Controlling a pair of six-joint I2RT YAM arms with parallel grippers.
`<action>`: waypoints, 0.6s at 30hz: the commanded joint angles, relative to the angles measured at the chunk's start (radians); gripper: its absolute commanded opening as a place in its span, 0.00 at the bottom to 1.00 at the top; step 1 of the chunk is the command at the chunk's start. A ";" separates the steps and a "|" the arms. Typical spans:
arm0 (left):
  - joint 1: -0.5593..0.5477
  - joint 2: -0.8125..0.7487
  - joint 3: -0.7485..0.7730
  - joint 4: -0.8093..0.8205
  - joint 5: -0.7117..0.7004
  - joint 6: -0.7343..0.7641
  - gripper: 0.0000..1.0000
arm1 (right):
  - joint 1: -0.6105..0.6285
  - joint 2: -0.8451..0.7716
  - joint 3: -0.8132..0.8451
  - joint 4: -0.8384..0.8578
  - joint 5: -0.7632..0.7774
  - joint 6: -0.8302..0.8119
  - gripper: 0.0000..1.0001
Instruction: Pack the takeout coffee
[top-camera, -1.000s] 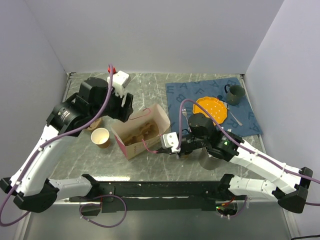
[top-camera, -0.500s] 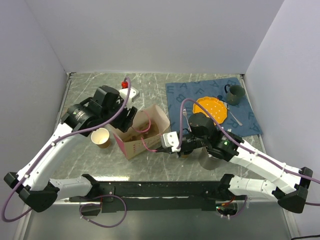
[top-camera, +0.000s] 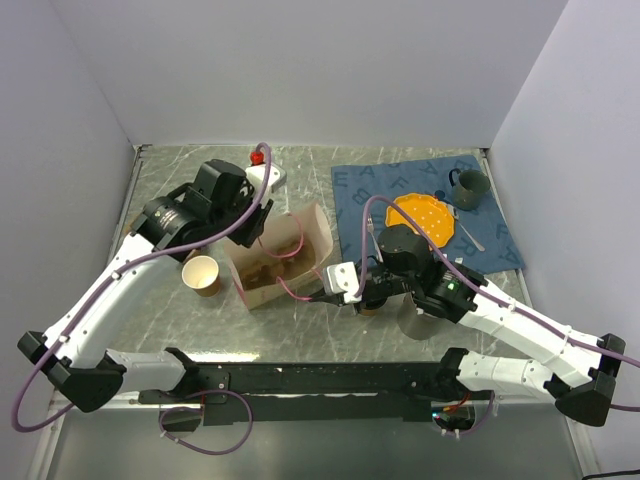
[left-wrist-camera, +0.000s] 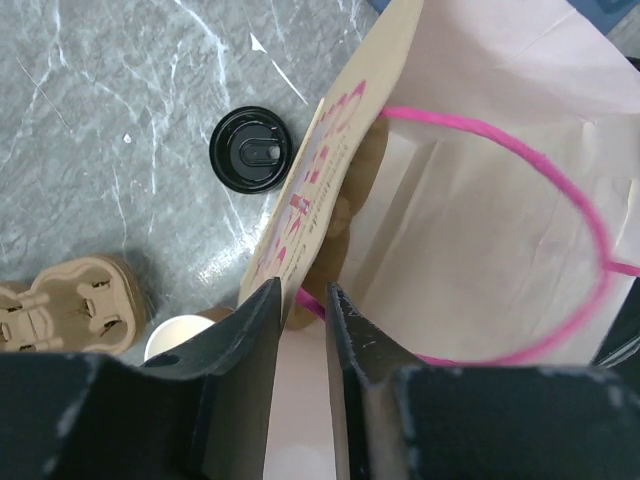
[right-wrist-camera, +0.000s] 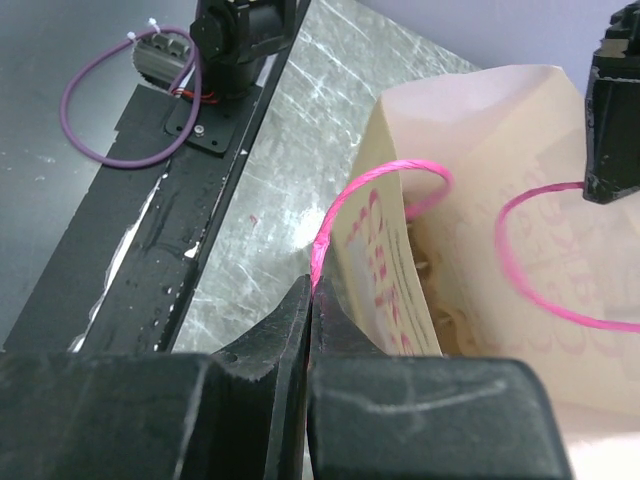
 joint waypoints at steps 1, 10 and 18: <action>-0.002 0.006 0.031 0.026 0.023 -0.007 0.28 | 0.003 -0.014 0.000 0.045 -0.006 0.009 0.00; -0.002 0.041 0.068 0.020 0.048 -0.010 0.01 | -0.001 0.013 0.020 0.062 0.020 0.019 0.00; -0.002 0.061 0.080 0.017 0.042 -0.024 0.01 | -0.004 0.012 0.017 0.074 0.032 0.022 0.00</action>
